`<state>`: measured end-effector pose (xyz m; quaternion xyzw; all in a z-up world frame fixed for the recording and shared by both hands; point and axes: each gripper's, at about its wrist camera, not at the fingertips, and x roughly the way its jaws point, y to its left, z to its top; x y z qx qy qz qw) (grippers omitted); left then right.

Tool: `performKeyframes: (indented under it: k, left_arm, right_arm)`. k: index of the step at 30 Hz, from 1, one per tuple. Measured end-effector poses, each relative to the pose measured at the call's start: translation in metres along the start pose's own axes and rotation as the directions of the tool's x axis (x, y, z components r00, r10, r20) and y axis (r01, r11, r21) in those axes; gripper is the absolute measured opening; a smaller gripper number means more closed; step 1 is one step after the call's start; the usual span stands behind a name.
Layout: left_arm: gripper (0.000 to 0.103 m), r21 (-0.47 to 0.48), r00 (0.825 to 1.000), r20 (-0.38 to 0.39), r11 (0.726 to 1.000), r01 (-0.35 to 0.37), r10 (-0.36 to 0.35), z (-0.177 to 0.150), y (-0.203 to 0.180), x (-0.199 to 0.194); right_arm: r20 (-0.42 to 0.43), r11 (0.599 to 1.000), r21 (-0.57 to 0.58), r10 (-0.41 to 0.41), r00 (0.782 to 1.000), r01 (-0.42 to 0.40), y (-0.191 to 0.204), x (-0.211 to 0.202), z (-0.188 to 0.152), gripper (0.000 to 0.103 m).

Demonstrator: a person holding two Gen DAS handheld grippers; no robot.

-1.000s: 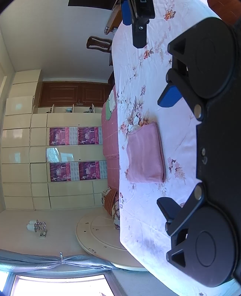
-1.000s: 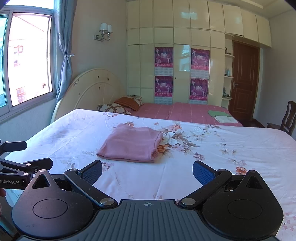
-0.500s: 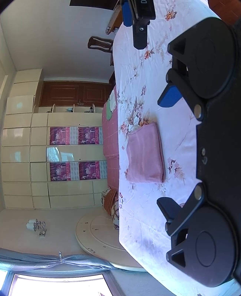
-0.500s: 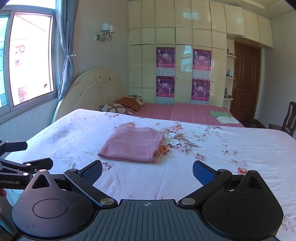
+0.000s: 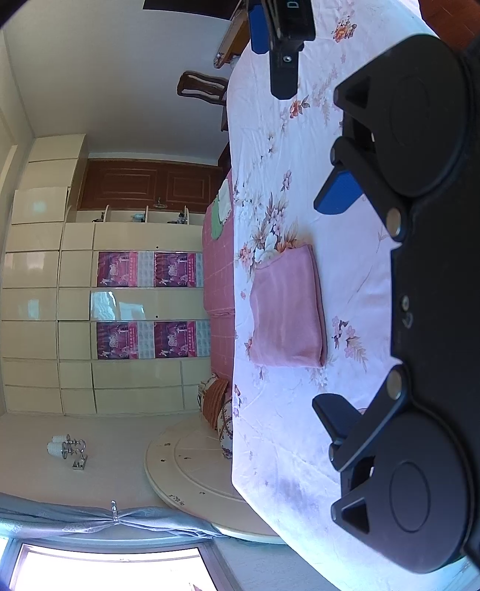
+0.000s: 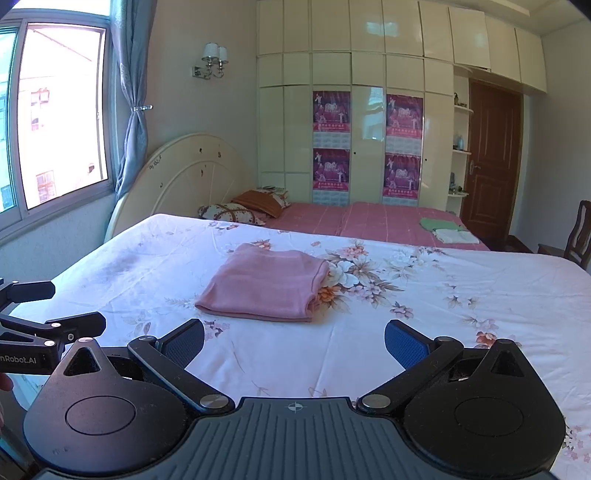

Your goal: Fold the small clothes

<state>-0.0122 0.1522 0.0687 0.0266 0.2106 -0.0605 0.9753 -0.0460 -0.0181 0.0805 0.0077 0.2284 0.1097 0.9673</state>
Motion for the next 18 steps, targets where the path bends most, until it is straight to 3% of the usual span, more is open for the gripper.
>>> performKeyframes:
  k: [18]
  left_arm:
    - [0.102, -0.055, 1.000, 0.031, 0.998, 0.008, -0.006, 0.003, 0.013, -0.001]
  right_arm:
    - [0.002, 1.000, -0.018, 0.018, 1.000, -0.018, 0.002, 0.005, 0.002, 0.102]
